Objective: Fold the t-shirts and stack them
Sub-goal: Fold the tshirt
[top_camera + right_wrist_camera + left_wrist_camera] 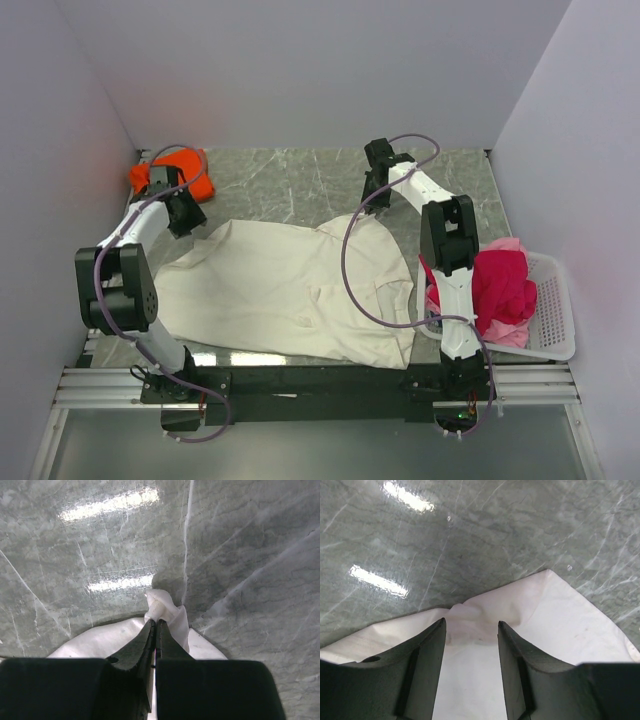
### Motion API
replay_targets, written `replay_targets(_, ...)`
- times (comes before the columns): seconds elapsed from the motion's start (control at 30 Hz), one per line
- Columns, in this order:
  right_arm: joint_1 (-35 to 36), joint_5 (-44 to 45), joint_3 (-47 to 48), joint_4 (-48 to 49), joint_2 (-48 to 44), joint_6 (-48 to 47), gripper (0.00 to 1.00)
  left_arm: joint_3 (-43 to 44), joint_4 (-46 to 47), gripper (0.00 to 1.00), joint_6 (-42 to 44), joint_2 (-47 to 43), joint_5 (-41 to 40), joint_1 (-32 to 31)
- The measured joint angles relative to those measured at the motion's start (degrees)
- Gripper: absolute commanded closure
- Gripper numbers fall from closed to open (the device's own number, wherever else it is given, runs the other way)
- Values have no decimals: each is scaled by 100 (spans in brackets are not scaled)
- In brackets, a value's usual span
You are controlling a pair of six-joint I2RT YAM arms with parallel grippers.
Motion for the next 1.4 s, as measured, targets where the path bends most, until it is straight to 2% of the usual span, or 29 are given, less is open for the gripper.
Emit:
replay_targets(0.6, 0, -4, -2, -20, -2, 0, 100, -173, -190, 53, -118, 203, -59, 0)
replay_targets(0.7, 0, -4, -2, -20, -2, 0, 100, -173, -186, 58, -140, 203, -57, 0)
replay_targets(0.83, 0, -4, -2, -20, -2, 0, 100, -177, -188, 69, -142, 203, -52, 0)
replay_targets(0.9, 0, -4, -2, -20, -2, 0, 100, -197, -179, 71, -138, 203, -48, 0)
replay_targets(1.03, 0, -7, -2, -20, -2, 0, 100, -284, -190, 92, -144, 203, -20, 0)
replay_targets(1.13, 0, -7, -2, -20, -2, 0, 100, -341, -168, 100, -142, 203, -2, 0)
replay_targets(1.4, 0, -4, -2, -70, -22, 0, 100, -356, -138, 100, -140, 319, 90, 42)
